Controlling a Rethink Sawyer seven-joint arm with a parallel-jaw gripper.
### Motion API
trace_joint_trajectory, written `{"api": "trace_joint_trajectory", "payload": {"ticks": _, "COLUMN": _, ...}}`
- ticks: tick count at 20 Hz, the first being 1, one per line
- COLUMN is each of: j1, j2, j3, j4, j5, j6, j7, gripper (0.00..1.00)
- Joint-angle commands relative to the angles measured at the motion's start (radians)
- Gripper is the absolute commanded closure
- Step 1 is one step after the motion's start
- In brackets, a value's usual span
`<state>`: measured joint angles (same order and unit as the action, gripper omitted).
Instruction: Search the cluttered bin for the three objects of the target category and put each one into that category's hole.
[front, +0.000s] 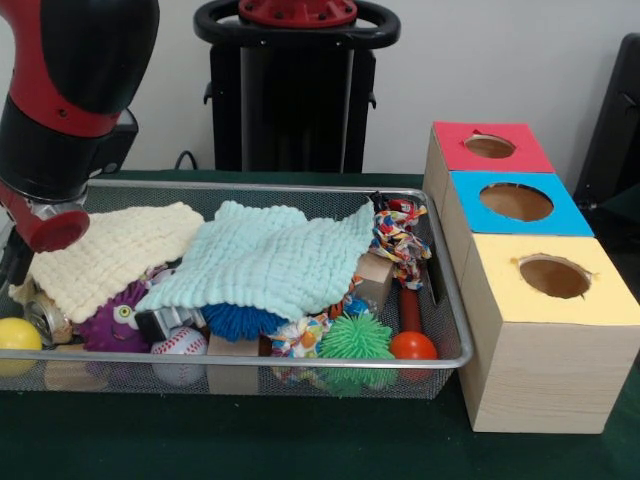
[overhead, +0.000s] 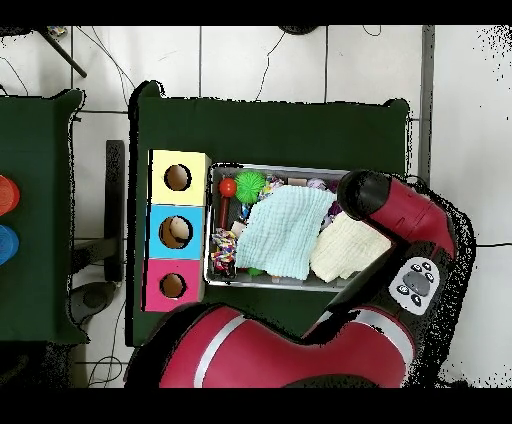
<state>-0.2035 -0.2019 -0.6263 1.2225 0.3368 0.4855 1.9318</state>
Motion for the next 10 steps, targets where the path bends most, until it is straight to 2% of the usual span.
{"api": "trace_joint_trajectory", "payload": {"ticks": 1, "j1": -0.013, "j2": 0.031, "j3": 0.087, "j4": 0.098, "j5": 0.043, "j6": -0.025, "j7": 0.261, "gripper": 1.0}}
{"api": "trace_joint_trajectory", "payload": {"ticks": 3, "j1": -0.007, "j2": 0.043, "j3": 0.073, "j4": 0.105, "j5": 0.069, "j6": -0.025, "j7": 0.313, "gripper": 1.0}}
{"api": "trace_joint_trajectory", "payload": {"ticks": 10, "j1": -0.01, "j2": 0.041, "j3": 0.067, "j4": 0.092, "j5": 0.043, "j6": -0.046, "j7": 0.27, "gripper": 1.0}}
